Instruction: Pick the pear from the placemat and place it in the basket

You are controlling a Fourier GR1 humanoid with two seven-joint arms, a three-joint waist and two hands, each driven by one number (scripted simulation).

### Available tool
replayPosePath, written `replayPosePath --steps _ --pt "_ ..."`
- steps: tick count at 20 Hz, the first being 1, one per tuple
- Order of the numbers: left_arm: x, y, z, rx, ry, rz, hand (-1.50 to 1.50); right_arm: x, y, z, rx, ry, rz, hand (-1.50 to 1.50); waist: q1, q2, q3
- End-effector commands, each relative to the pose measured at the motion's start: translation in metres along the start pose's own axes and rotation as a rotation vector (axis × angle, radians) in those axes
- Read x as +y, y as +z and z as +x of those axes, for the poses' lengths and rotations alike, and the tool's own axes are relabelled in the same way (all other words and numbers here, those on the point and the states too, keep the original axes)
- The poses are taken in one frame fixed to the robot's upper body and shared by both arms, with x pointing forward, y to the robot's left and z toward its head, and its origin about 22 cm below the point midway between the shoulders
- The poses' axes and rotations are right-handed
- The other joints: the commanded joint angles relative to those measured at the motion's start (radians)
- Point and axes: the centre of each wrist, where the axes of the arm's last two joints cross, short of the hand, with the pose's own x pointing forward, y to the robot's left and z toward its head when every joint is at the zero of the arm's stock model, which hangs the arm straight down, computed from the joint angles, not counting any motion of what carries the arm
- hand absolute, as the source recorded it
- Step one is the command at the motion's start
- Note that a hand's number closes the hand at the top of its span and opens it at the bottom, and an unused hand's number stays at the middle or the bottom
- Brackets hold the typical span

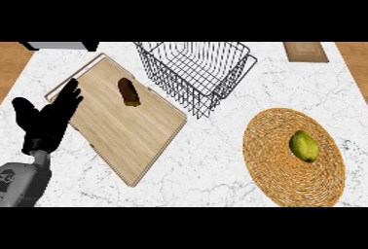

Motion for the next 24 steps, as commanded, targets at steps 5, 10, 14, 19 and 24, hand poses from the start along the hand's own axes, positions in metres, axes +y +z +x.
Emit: replayPosePath --steps 5,10,14,19,24 --pt "0.019 0.001 -0.001 0.008 0.006 0.012 0.00 0.014 0.017 -0.047 -0.138 -0.199 0.138 -1.50 -0.019 -0.005 0.002" --pt "0.025 -0.001 0.008 0.008 0.003 0.041 0.00 0.038 0.026 -0.086 -0.177 -0.261 0.035 -1.50 -0.026 -0.008 0.003" --pt "0.000 0.000 0.005 0.012 0.008 0.023 0.00 0.059 0.013 -0.101 -0.190 -0.273 0.050 -1.50 -0.019 -0.007 0.002" --pt "0.021 0.001 -0.007 0.017 0.008 0.026 0.00 0.084 -0.009 -0.112 -0.212 -0.275 0.029 -1.50 -0.013 -0.006 -0.002" --pt "0.003 0.011 0.006 -0.004 0.005 -0.004 0.00 0.141 -0.026 -0.148 -0.225 -0.316 -0.027 -1.50 -0.011 -0.011 -0.002"
